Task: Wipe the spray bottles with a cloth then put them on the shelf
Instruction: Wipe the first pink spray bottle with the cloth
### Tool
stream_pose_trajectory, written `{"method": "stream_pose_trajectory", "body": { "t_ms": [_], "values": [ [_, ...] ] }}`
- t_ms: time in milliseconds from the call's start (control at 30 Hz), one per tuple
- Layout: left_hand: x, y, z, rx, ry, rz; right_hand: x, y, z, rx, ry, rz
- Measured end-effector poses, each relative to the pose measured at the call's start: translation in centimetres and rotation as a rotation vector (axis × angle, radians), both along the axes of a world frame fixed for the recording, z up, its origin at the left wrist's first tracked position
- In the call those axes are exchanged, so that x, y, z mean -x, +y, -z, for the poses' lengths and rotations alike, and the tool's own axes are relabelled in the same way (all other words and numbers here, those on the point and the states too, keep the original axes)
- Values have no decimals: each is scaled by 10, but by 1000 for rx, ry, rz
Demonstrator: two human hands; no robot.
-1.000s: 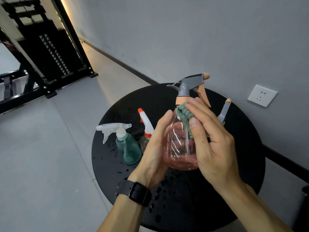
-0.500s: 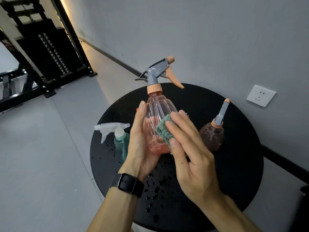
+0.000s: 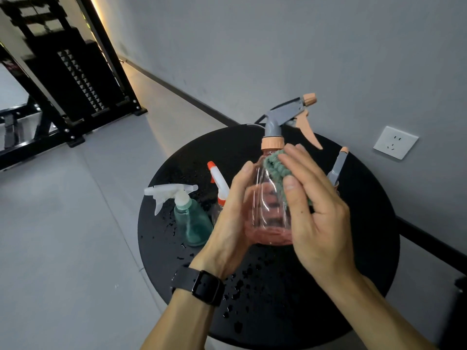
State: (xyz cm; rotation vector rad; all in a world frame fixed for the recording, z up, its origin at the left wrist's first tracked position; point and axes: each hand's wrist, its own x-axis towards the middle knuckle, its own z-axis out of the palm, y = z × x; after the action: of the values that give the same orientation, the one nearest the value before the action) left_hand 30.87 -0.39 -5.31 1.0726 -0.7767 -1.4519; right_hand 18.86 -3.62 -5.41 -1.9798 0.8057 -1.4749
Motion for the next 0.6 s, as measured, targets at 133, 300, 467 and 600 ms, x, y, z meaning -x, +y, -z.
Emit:
{"method": "stream_pose_trajectory", "body": {
  "t_ms": [133,300,467,600],
  "values": [
    [4,1,-2,37,-46,-33,4,-4,-3,-114,-31,-45],
    [0,-1,0,57,113,-153,-1,4,7,-87,-20,-76],
    [-6,-2,0,97,169,-199,-7,13,14,41,18,-81],
    [-9,-3,-1,129,201,-228,-9,17,18,93,27,-71]
  ]
}}
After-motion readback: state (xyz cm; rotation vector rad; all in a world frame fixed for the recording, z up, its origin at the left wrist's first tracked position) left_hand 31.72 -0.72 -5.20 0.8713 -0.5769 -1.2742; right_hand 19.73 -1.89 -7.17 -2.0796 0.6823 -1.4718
